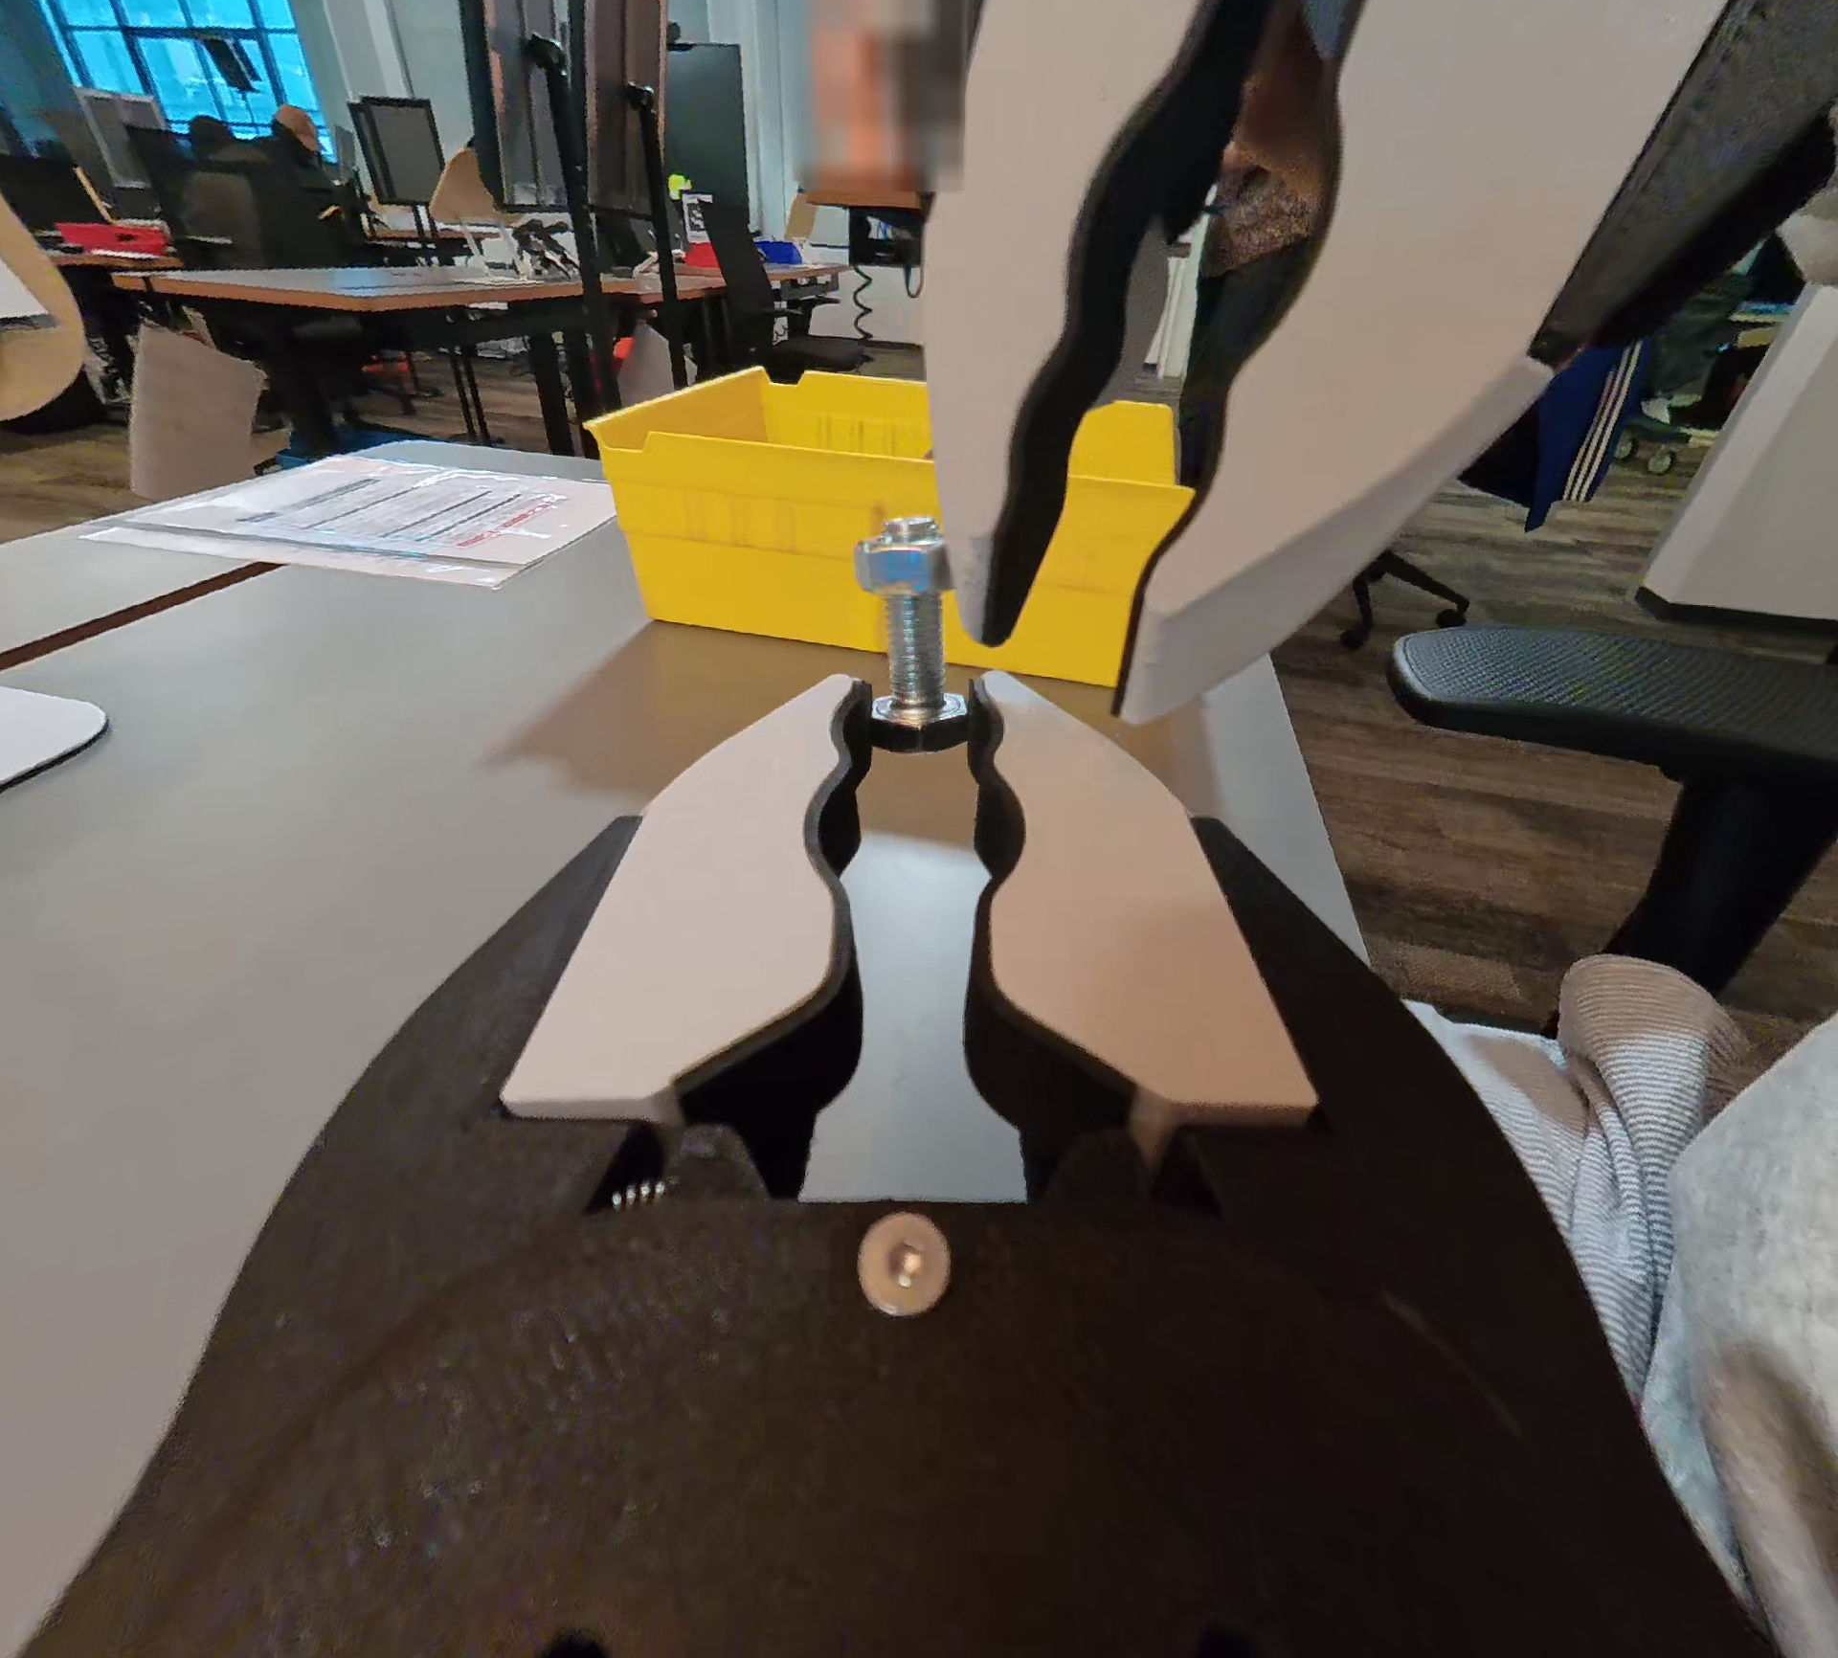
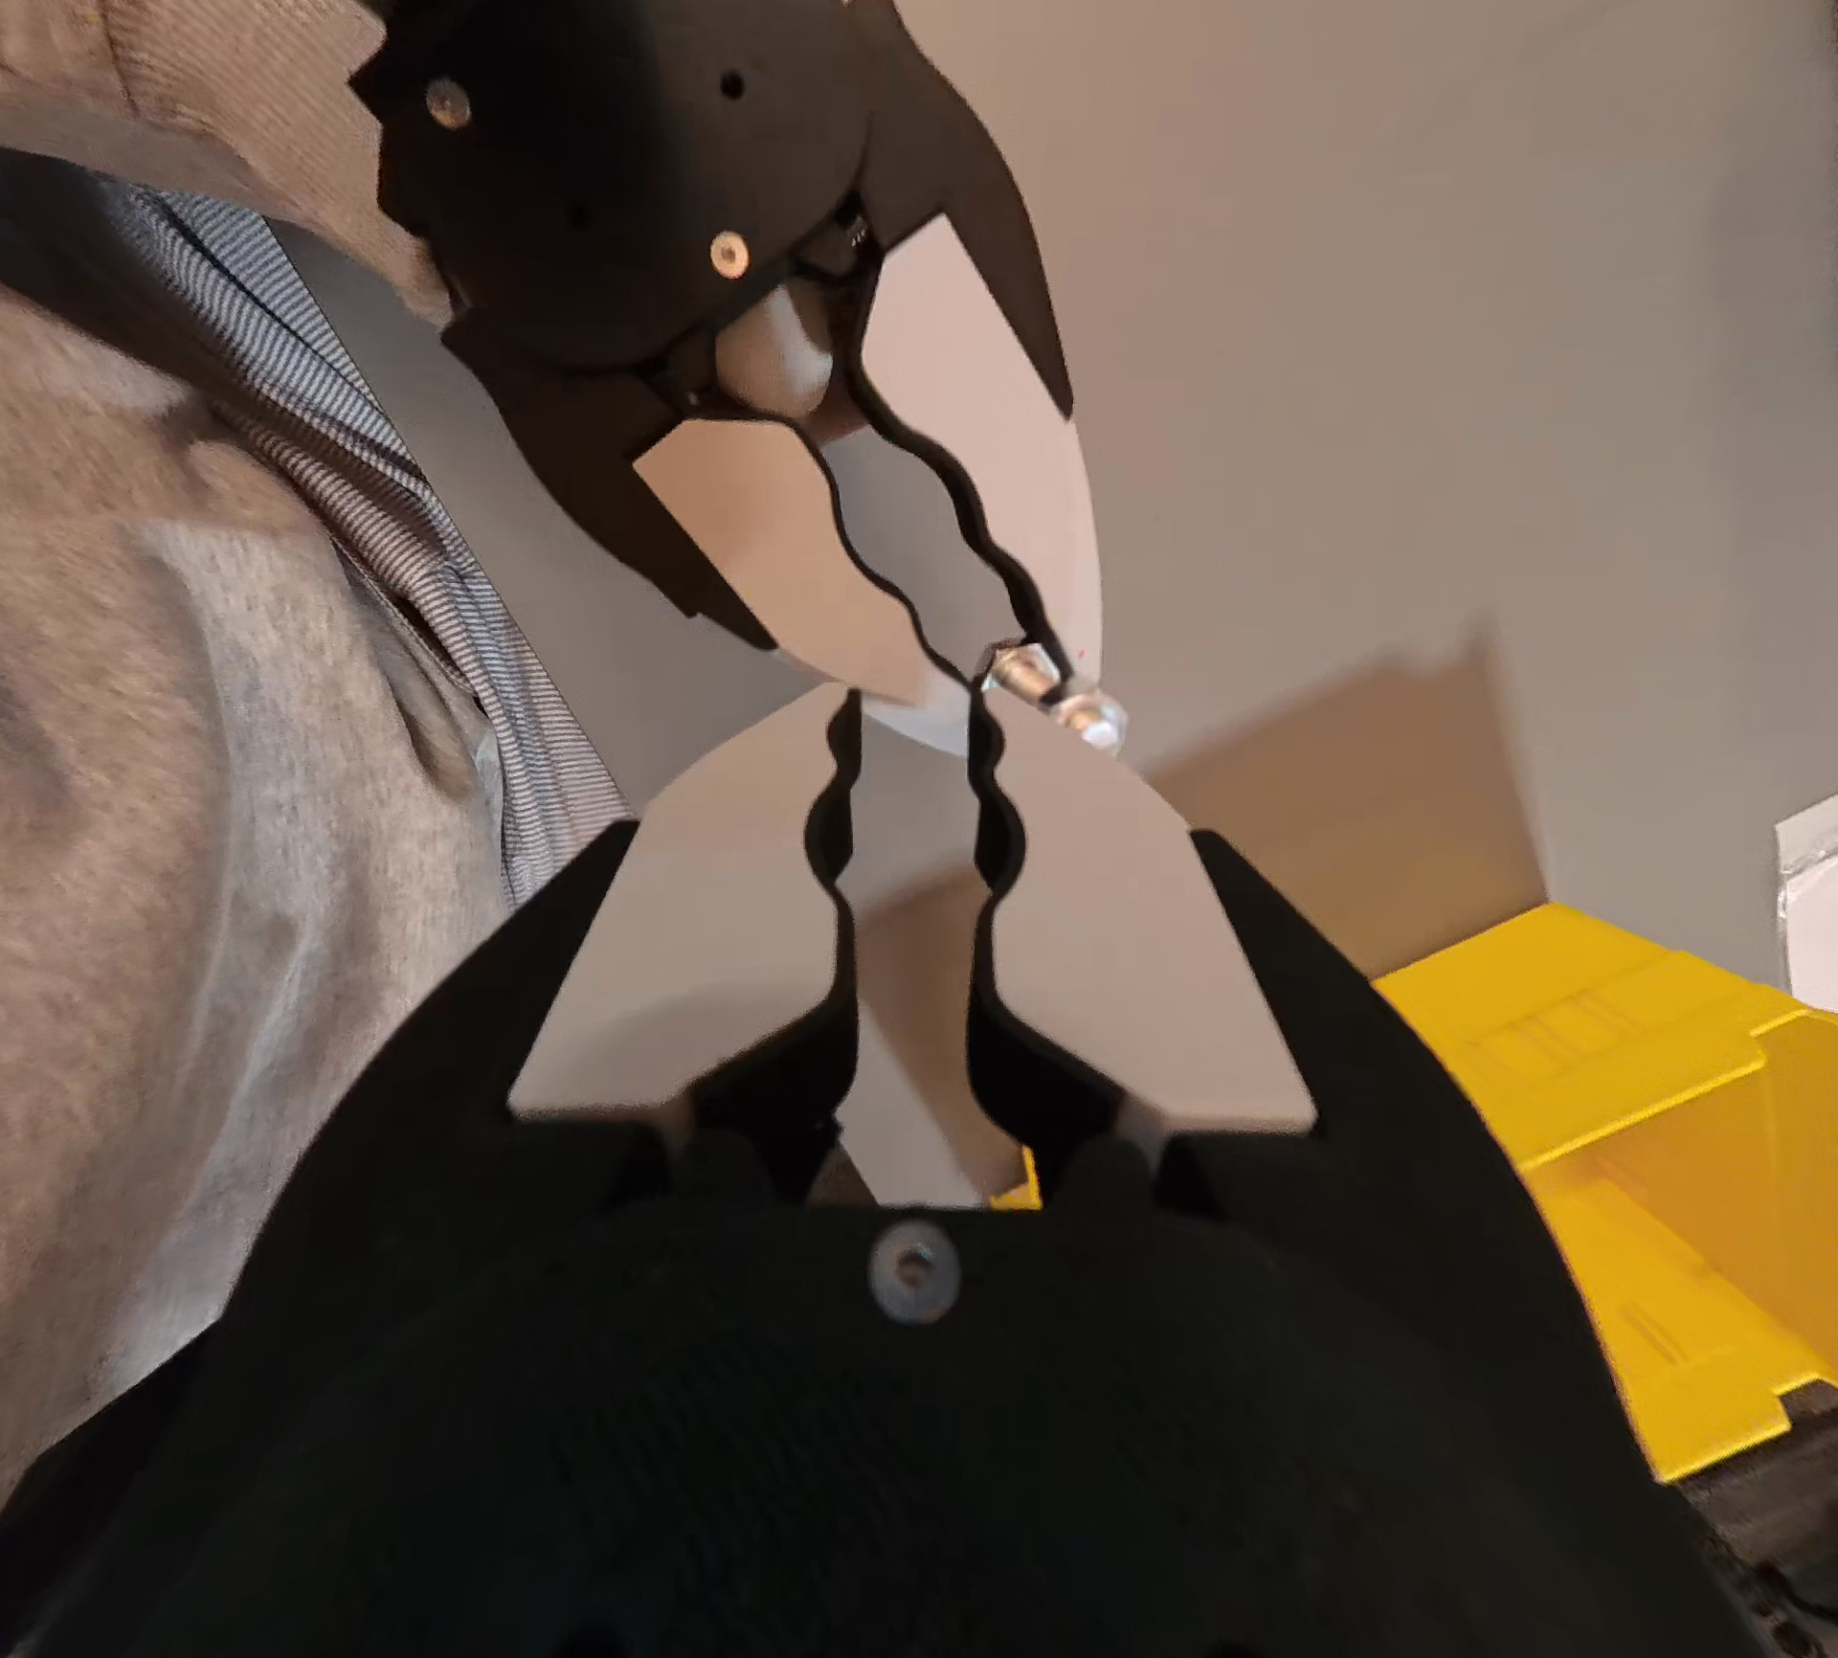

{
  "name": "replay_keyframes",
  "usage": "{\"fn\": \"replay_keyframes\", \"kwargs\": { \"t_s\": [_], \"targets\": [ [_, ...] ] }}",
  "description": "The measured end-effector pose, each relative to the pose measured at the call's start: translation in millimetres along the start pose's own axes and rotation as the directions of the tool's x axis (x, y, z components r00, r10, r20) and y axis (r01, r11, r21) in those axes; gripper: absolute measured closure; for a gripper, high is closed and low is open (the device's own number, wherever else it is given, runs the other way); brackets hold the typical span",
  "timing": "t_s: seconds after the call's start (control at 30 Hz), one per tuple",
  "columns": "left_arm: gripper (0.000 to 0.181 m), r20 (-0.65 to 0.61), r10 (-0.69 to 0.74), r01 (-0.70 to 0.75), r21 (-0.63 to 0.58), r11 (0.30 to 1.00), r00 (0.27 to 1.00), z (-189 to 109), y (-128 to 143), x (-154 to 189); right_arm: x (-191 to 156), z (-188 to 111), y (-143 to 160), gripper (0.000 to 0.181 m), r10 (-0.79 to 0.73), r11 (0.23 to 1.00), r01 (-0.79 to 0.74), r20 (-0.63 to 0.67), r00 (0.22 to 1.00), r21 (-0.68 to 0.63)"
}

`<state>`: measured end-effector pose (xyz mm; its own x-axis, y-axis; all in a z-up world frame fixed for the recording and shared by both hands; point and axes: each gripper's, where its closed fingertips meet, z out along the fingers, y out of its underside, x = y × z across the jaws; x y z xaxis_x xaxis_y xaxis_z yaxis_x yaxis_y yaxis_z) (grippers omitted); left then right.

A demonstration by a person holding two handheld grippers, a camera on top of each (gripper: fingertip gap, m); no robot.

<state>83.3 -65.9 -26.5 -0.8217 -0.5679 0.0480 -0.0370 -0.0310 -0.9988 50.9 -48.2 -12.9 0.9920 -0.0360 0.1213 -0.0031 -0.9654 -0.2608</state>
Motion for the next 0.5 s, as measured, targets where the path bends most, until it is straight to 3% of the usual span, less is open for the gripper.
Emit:
{"fn": "replay_keyframes", "kwargs": {
  "t_s": [0.5],
  "targets": [
    [0.162,-0.007,0.001,-0.001,0.020,1.000,1.000,-2.0,-3.8,-0.4,20.8,-2.9,8.9,0.153,0.040,0.999,-0.040,-0.061,0.997,0.008]
  ]
}}
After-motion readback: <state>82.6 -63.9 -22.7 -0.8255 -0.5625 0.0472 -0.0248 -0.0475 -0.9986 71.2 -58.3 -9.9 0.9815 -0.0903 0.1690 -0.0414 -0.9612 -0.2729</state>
